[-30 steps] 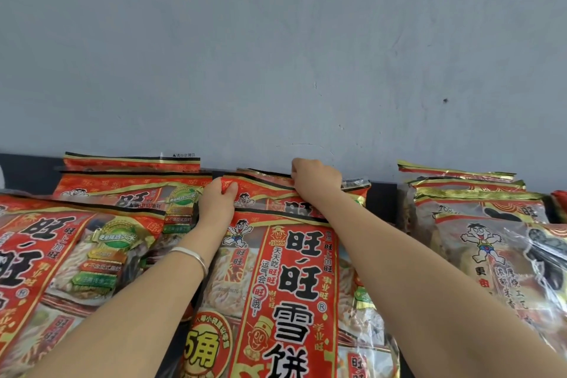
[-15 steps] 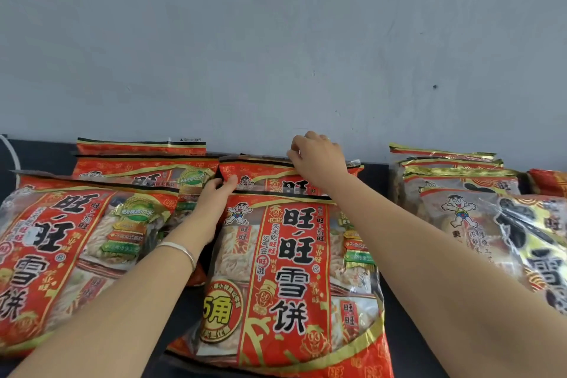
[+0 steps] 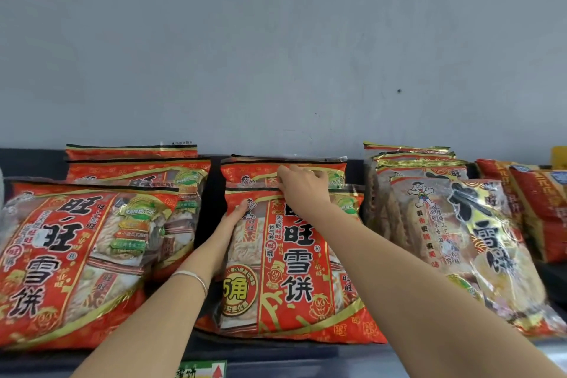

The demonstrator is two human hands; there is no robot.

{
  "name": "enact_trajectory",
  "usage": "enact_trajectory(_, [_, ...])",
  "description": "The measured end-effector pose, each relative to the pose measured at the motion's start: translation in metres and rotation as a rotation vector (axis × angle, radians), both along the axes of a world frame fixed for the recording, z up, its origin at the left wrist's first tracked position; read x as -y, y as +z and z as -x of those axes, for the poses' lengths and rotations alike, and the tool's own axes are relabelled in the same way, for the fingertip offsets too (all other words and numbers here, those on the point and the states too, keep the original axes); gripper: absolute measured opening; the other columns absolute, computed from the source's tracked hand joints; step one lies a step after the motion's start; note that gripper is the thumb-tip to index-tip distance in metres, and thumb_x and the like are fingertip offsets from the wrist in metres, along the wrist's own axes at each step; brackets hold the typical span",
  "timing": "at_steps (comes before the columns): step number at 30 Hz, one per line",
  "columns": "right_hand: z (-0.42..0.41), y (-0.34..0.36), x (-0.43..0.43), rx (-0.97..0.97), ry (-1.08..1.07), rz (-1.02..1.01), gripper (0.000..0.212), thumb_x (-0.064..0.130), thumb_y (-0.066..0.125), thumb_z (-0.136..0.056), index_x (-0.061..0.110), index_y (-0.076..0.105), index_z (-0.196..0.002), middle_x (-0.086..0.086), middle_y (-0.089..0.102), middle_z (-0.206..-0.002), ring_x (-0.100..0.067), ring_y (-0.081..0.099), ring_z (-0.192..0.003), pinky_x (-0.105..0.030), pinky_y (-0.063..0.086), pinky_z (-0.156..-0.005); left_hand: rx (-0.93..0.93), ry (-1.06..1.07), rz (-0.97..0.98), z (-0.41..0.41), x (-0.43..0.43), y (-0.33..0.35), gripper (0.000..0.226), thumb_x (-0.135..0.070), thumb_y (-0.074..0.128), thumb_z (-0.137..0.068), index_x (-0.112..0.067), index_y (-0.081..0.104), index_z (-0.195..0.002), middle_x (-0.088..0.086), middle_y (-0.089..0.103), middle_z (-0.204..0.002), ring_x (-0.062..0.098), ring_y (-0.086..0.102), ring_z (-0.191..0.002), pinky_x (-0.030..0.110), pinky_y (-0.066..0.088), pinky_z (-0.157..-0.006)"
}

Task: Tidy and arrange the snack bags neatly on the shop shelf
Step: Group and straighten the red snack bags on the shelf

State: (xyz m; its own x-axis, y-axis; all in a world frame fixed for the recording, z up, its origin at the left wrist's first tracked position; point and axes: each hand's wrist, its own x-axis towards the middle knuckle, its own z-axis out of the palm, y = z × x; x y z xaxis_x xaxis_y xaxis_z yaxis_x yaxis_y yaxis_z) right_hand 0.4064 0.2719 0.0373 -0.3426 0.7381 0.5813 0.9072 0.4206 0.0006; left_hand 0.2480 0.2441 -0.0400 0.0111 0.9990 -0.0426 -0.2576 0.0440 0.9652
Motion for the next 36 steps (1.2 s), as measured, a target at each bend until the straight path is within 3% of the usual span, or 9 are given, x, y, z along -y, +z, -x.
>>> enact_trajectory(4, [-0.003,-0.001,0.000,-0.026,0.002,-0.014,0.012,0.017,0.042,-0.099,0.019,0.050,-0.109,-0.002,0.058,-0.107,-0.028,0.060,-0.097,-0.047,0.035,-0.095,0.008,-0.023,-0.031,-0.004,0.001,0.003,0.064,-0.054,0.060,-0.082,-0.012,0.051,-0.130,0.021,0.065,-0.115,0.036,0.065,-0.097,0.049,0.050,-0.091])
enact_trajectory(8, [0.005,0.006,0.004,-0.043,0.028,-0.054,0.014,0.018,0.040,-0.100,0.019,0.048,-0.111,-0.003,0.058,-0.110,-0.028,0.061,-0.092,-0.045,0.037,-0.087,-0.057,0.101,-0.184,0.000,0.011,0.009,0.059,-0.053,0.058,-0.079,-0.022,0.045,-0.127,0.011,0.068,-0.109,0.029,0.068,-0.092,0.040,0.052,-0.078])
enact_trajectory(10, [0.008,0.007,0.006,-0.051,0.020,-0.054,0.016,0.019,0.039,-0.101,0.019,0.048,-0.114,-0.003,0.057,-0.114,-0.028,0.061,-0.095,-0.046,0.037,-0.090,-0.109,0.139,-0.224,0.001,0.018,0.011,0.070,-0.057,0.059,-0.073,-0.028,0.038,-0.134,0.007,0.063,-0.119,0.026,0.065,-0.100,0.043,0.050,-0.088])
enact_trajectory(13, [0.007,0.003,0.007,-0.041,-0.014,-0.061,0.016,0.023,0.039,-0.101,0.019,0.047,-0.115,-0.003,0.057,-0.114,-0.029,0.060,-0.102,-0.046,0.036,-0.091,-0.205,0.167,-0.240,0.002,0.023,0.005,0.099,-0.058,0.066,-0.068,-0.038,0.012,-0.148,0.001,0.050,-0.136,0.023,0.059,-0.111,0.045,0.047,-0.094])
enact_trajectory(17, [0.006,0.004,0.014,-0.048,-0.065,-0.036,0.024,0.023,0.040,-0.099,0.019,0.047,-0.121,-0.005,0.057,-0.120,-0.030,0.055,-0.112,-0.048,0.036,-0.095,-0.288,0.169,-0.225,-0.005,0.031,-0.001,0.100,-0.058,0.062,-0.076,-0.039,-0.004,-0.149,0.000,0.046,-0.140,0.020,0.059,-0.111,0.042,0.047,-0.096])
enact_trajectory(22, [0.005,0.012,0.027,-0.001,-0.041,-0.087,0.034,0.026,0.042,-0.097,0.020,0.047,-0.130,-0.007,0.052,-0.128,-0.030,0.047,-0.121,-0.047,0.037,-0.098,-0.427,0.354,-0.283,-0.006,0.043,0.013,0.076,-0.049,0.054,-0.090,-0.033,0.009,-0.150,0.002,0.032,-0.151,0.023,0.041,-0.132,0.049,0.037,-0.107])
enact_trajectory(27, [0.014,0.017,0.040,0.022,0.046,-0.113,0.033,0.025,0.042,-0.097,0.019,0.048,-0.129,-0.008,0.053,-0.128,-0.031,0.048,-0.121,-0.046,0.039,-0.097,-0.500,0.465,-0.340,-0.004,0.062,0.026,0.060,-0.028,0.055,-0.094,-0.025,0.025,-0.146,0.005,0.035,-0.147,0.022,0.037,-0.132,0.040,0.035,-0.105])
enact_trajectory(33, [-0.006,0.012,0.032,0.002,-0.012,0.028,0.034,0.018,0.044,-0.096,0.019,0.049,-0.130,-0.007,0.051,-0.133,-0.030,0.042,-0.129,-0.049,0.035,-0.101,-0.626,0.373,-0.282,-0.018,0.082,0.012,0.080,-0.034,0.065,-0.087,-0.028,0.015,-0.149,0.003,0.022,-0.154,0.020,0.025,-0.139,0.038,0.027,-0.109])
enact_trajectory(36, [-0.014,0.011,0.026,-0.017,-0.036,0.128,0.036,0.027,0.040,-0.099,0.020,0.048,-0.133,-0.007,0.050,-0.136,-0.031,0.044,-0.128,-0.052,0.031,-0.105,-0.905,0.432,-0.246,-0.029,0.081,0.004,0.102,-0.056,0.068,-0.075,-0.037,0.001,-0.149,0.000,0.002,-0.158,0.023,0.009,-0.144,0.047,0.020,-0.115])
